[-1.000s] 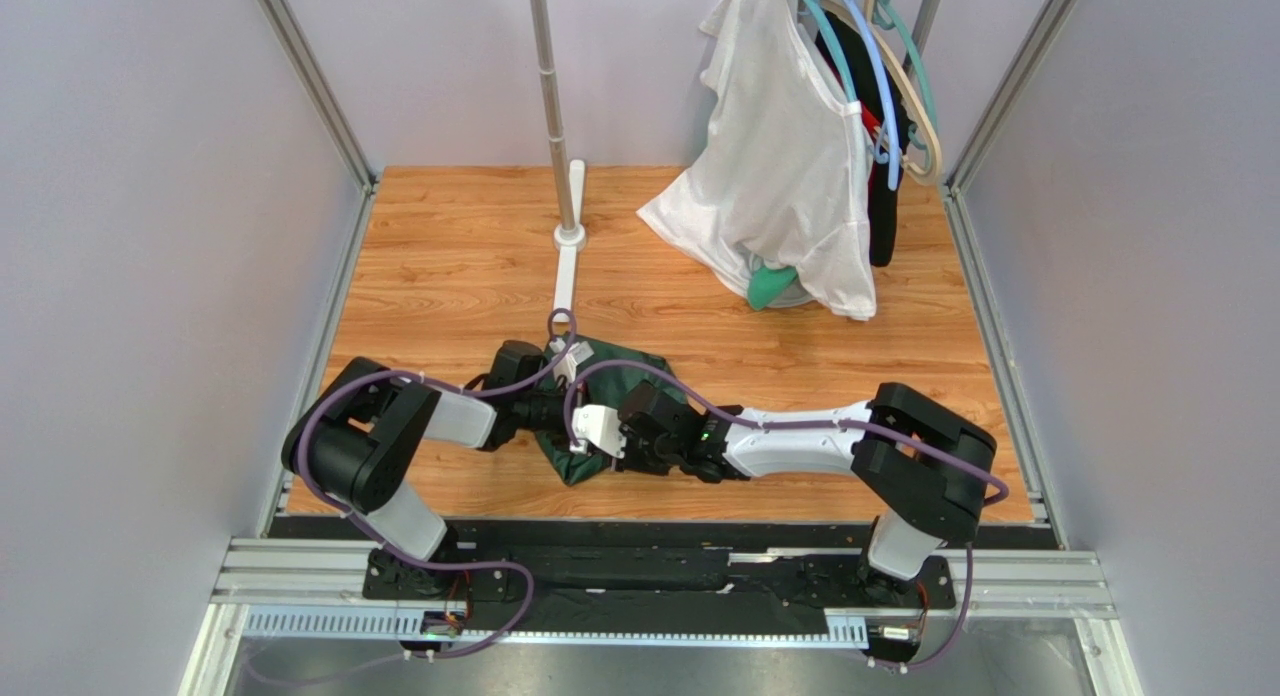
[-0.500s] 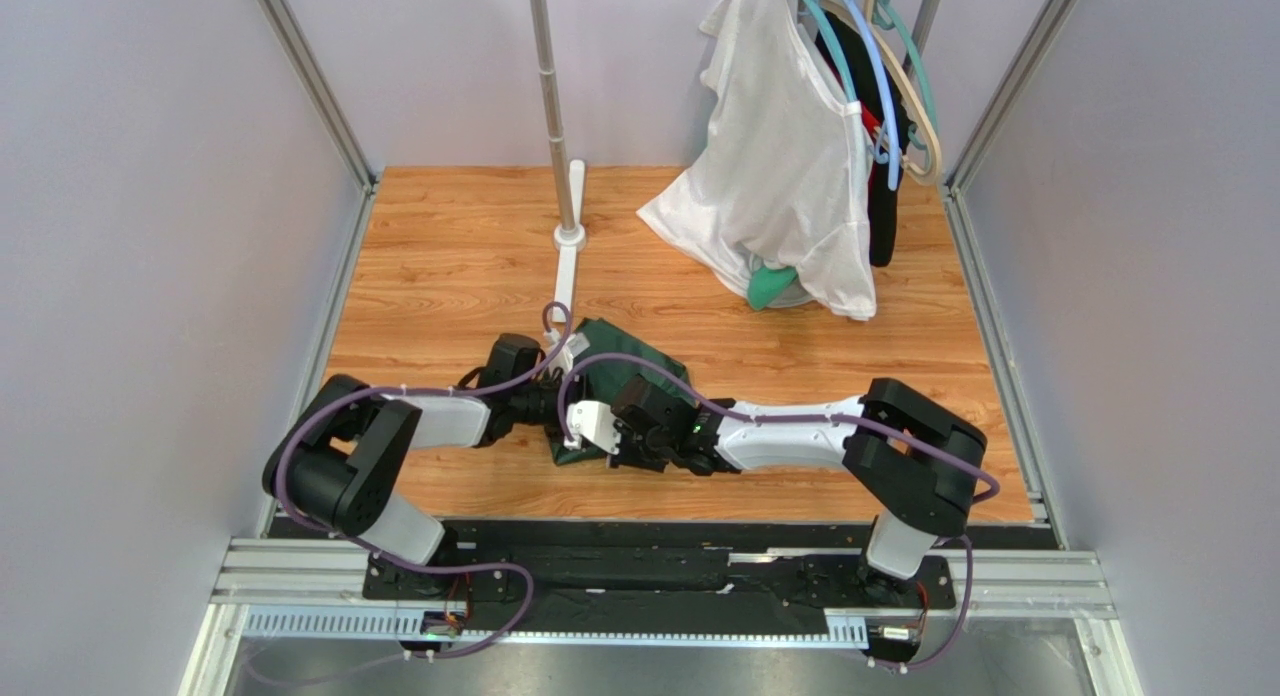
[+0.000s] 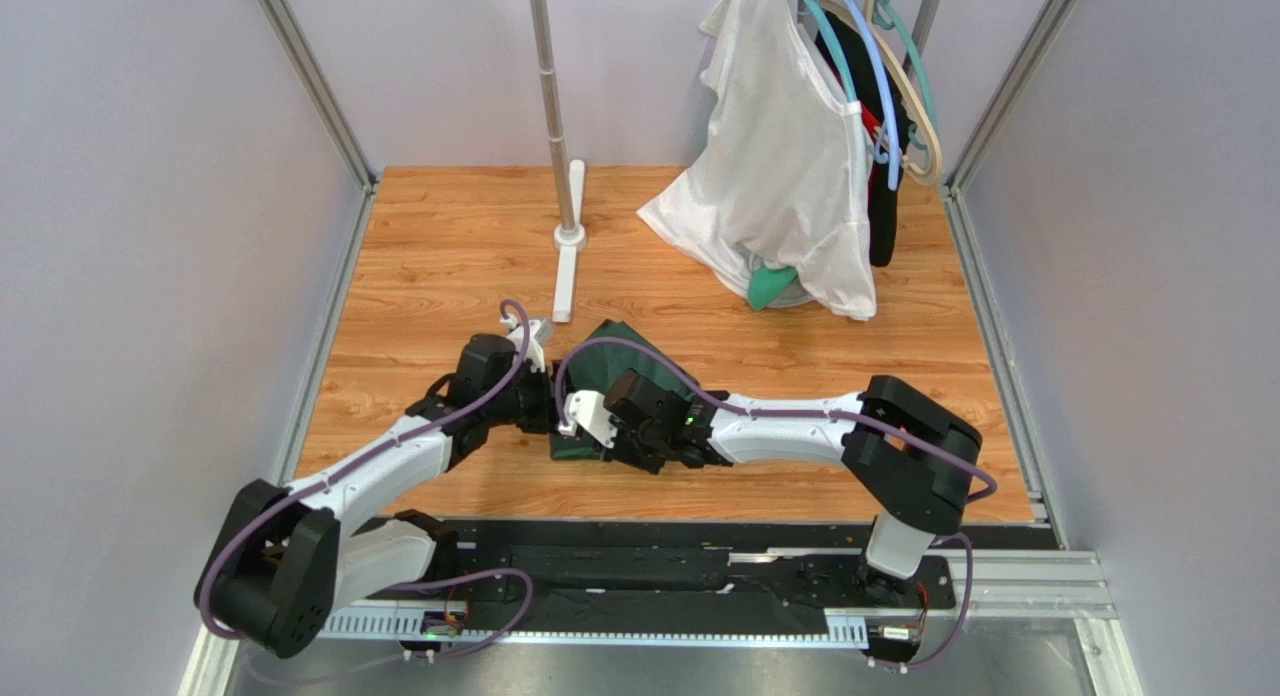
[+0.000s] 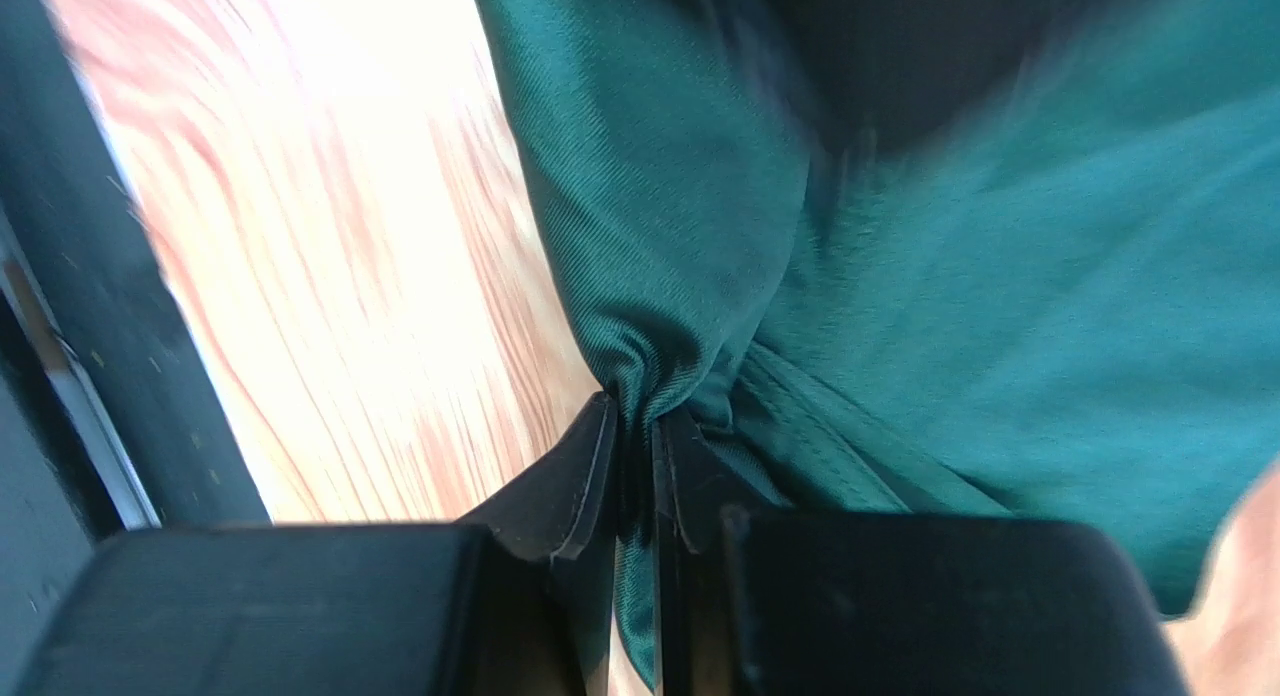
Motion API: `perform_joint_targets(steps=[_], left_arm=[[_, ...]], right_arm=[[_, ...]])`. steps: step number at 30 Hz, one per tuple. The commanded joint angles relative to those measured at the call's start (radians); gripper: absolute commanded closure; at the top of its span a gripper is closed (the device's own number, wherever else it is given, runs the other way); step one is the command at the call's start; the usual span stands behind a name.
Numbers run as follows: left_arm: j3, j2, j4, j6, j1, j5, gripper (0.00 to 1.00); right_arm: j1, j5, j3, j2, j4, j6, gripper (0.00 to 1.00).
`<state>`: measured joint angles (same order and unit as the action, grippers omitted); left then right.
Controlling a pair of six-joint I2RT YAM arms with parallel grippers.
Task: Fold the napkin, place the utensils inside, and roll it up
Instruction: Roll the napkin with the utensil
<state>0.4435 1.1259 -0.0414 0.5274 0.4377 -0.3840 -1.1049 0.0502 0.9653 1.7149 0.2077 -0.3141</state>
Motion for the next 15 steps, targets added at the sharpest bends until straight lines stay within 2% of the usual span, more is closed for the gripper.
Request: perform_joint_targets(steps=[1,10,15], left_arm=[[-0.002,-0.055,-0.063,-0.036,0.004,0.103,0.36],[-0.037,-0.087,0.014,-0.058,0.004,0.086,0.37],[-0.032,-0.022,0.018,-0.014,0.004,0.109,0.43]], right_arm=[[0.027,-0.018,-0.007,0.011,0.130,0.090,1.00],[0.027,-0.024,-0.025,0.005,0.101,0.122,1.00],[0.028,-0.023,-0.014,0.008,0.111,0.129,1.00]])
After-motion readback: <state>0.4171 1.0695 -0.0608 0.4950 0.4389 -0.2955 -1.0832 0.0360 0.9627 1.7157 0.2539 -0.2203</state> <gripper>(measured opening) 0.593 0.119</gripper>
